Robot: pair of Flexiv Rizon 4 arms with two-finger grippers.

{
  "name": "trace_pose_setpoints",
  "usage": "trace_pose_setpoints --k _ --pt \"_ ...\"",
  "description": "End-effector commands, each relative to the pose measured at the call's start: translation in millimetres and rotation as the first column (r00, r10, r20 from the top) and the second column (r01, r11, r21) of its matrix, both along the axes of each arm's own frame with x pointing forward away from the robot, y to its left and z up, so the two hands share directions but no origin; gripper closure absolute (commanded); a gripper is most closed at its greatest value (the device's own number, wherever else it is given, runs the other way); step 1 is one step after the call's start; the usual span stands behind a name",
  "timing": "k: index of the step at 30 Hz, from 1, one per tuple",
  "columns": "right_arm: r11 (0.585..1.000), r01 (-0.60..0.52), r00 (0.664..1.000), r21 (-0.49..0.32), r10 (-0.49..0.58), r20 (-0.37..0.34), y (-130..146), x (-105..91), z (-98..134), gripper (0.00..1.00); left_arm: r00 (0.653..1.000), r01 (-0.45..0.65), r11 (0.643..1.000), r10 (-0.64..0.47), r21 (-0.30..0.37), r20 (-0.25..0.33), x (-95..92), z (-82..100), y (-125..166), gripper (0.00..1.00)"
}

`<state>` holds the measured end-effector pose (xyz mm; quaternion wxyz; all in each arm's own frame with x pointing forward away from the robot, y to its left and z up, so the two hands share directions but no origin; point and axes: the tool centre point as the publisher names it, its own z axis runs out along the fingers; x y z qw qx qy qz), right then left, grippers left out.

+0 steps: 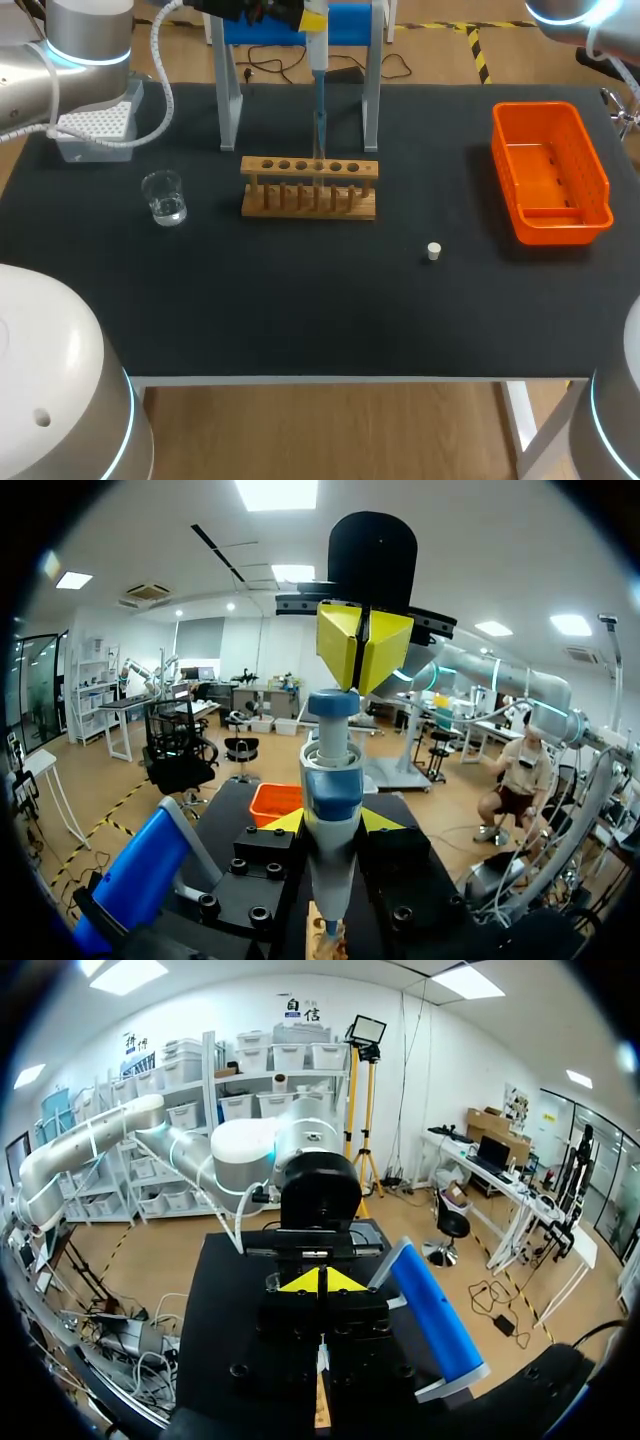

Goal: Invert the test tube, pick up the pipette, mount the tip to pipette, aspirate from beaker and dispense into the tube, eject the tip, return the pipette, and cap with the stopper.

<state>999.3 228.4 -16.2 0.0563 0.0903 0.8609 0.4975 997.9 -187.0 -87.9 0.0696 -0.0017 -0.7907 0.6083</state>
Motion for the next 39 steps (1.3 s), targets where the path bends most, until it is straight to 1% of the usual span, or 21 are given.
trace_pose_setpoints --k 1,13,30,33,39 --pt "1.000 -0.002 1.000 -0.004 0.002 -0.007 0 0.2 -6 1.00 1.000 -0.005 1.000 0.005 -0.001 0.002 -1.1 3.4 0 1.00" --pt "1.000 -0.005 1.000 -0.006 0.005 -0.031 0 0.3 -17 1.00 1.000 -0.005 1.000 0.005 -0.001 0.002 -1.1 3.4 0 1.00" --pt "1.000 -0.006 0.999 -0.016 0.006 -0.040 -1 1.1 -21 1.00 1.000 -0.005 1.000 0.005 -0.001 0.002 -1.1 3.4 0 1.00" --pt "1.000 -0.007 1.000 -0.004 0.007 -0.025 -2 0.1 -13 1.00 1.000 -0.005 1.000 0.005 -0.001 0.002 -1.1 3.4 0 1.00" --pt "1.000 -0.005 0.999 0.025 0.004 0.033 -9 -3.0 16 1.00 1.000 -0.005 1.000 0.005 -0.001 0.002 -1.1 3.4 0 1.00"
